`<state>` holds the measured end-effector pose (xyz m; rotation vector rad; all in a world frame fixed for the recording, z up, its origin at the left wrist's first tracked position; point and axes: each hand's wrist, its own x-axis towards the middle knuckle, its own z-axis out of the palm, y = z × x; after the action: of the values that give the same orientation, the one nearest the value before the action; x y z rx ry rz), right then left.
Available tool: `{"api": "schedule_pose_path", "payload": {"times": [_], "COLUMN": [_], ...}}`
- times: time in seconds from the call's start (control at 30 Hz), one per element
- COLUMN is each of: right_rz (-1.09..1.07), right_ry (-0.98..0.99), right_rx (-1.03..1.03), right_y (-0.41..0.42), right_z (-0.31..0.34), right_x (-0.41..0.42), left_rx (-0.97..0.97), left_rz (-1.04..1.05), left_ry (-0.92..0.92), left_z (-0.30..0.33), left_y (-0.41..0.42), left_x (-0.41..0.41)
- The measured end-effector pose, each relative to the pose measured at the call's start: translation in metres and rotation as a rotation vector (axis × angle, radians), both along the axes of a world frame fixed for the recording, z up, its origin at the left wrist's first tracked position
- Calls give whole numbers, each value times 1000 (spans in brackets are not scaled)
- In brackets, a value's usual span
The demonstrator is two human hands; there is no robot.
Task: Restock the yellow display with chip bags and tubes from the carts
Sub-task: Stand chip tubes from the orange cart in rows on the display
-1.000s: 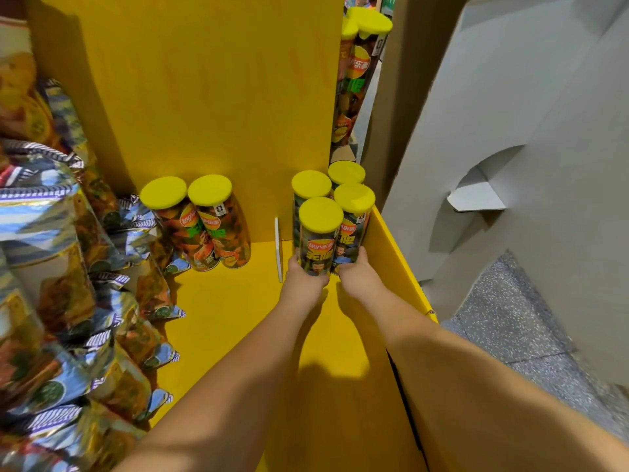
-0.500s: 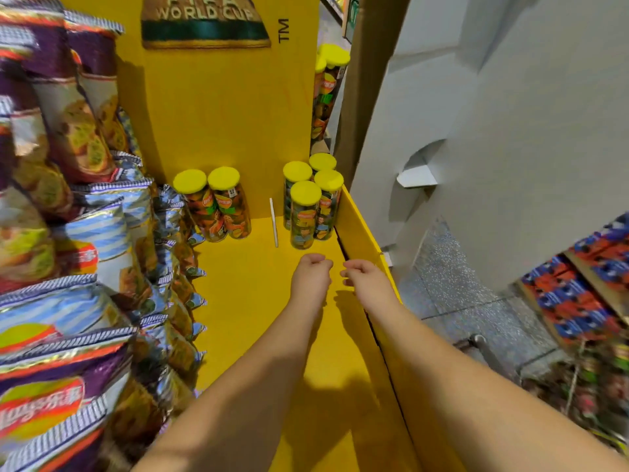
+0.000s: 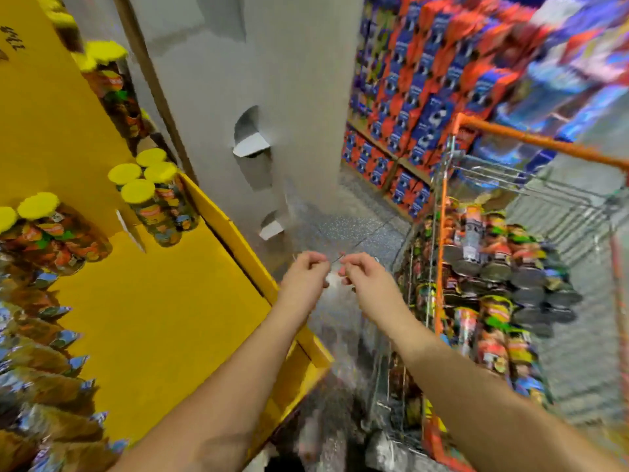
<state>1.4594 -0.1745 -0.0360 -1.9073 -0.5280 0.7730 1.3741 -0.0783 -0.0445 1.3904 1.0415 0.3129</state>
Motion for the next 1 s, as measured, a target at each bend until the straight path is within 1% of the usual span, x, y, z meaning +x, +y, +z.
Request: {"api": "schedule_pose_path", "payload": {"times": [0.1,0.17,0.23,0.3,0.4,0.47,0.53,0.63,0.7,0.77,0.87,0.97,1.0], "right_rz": [-118,-148,-218,-282,-359,-407,-422,-472,-473,-481,-476,-440,-427], "right_ry": [-19,-29,-13,-17,-62,-29,7,26,-30,-86,-19,33,44], "right_rx": [21,-29,-32,-35,-121,-173,-231,-239,-335,-488,-645,-704,-726], "right_y": [-81,-125,-175,-214,-263,-291,-307,-331,-345,-364,-379,-385,-385], "right_z": [-6,-12,-23,-42,-79,-107,-131,-154,-153,-154,-161,-165,-166], "right_x": [39,56,82,105,137,161,177,197,203,211,212,214,216], "left_rx": [-23,-42,-49,-53,-3,24,44,64,109,150,141,87,69], "left_rz": [-158,-249,-349,-416,-483,-514,-529,-563,-607,-666,-697,-661,-669], "left_ry": [-17,-25,-9,29,116,190,270,375,458,536,569,543,562], "left_z": [4,5,3,-5,-22,-36,-54,-67,-75,-88,-102,-110,-112], "left_y": [-68,-106,-152,-185,-222,-243,-252,-272,-281,-295,-305,-314,-316], "left_x": [54,79,108,130,157,177,189,206,213,222,228,233,235]}}
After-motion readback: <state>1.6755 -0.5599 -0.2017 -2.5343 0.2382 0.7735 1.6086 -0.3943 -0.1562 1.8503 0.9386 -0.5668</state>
